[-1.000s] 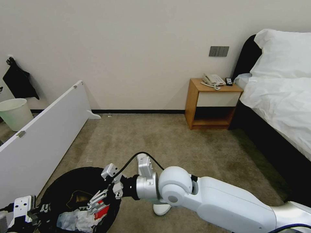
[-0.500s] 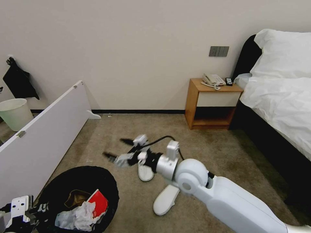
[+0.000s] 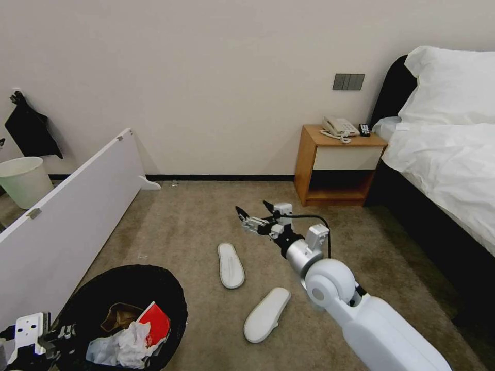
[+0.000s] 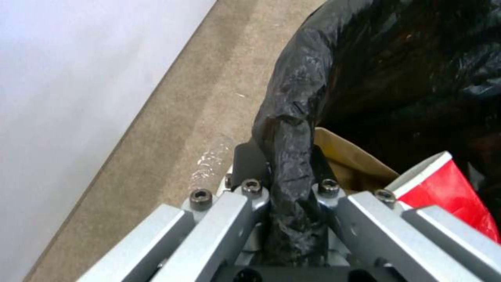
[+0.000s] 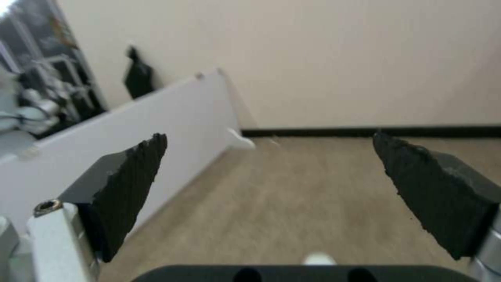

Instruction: Pick up the trash bin, then pick up the garbage from the floor and place it into the trash bin.

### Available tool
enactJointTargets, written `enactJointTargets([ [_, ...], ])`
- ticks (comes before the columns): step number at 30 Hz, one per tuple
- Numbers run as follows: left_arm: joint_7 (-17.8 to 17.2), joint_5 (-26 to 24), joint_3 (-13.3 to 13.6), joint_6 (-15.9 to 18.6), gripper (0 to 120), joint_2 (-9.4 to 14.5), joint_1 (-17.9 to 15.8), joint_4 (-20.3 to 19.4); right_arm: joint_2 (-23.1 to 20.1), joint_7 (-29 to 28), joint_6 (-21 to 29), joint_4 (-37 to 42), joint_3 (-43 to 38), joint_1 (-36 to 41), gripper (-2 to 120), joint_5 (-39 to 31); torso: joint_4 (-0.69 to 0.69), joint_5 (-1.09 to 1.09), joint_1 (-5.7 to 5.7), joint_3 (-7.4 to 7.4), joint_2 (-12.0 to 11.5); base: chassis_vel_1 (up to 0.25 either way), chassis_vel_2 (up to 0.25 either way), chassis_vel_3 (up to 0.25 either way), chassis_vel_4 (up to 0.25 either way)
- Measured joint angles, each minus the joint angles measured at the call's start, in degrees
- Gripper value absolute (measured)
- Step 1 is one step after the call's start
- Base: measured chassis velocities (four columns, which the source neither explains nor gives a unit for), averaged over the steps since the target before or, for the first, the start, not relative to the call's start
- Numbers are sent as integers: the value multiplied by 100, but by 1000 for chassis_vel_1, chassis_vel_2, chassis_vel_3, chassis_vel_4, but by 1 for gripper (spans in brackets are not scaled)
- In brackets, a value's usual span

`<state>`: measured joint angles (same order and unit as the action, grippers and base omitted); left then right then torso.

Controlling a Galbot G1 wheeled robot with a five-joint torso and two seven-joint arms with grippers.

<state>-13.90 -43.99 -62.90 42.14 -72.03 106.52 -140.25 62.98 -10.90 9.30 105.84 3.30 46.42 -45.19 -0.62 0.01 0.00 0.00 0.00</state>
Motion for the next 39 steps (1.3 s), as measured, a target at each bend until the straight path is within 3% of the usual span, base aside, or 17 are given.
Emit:
enactJointTargets([
  [13, 0, 0, -8, 0, 3, -32, 9, 0, 233, -167, 131, -144, -317, 1075, 100, 727, -1, -1, 0, 0, 0, 0, 0, 0, 0],
  [22, -1, 16, -56, 0, 3, -75, -1, 3, 769, -145, 32, -165, -1208, 2440, 100, 1902, -1, 0, 0, 0, 1, 0, 0, 0, 0],
  [29, -3, 40, -13, 0, 3, -94, 1, 22, 1249, 141, -722, 6, -2239, 3613, 100, 3381, -1, -1, 0, 0, 2, 0, 0, 0, 0],
  [39, 11, 42, 30, 1, 3, -62, -20, 86, 1609, 794, -1250, 161, -2905, 4474, 100, 4103, -1, -1, 0, 0, 2, 0, 0, 0, 0],
])
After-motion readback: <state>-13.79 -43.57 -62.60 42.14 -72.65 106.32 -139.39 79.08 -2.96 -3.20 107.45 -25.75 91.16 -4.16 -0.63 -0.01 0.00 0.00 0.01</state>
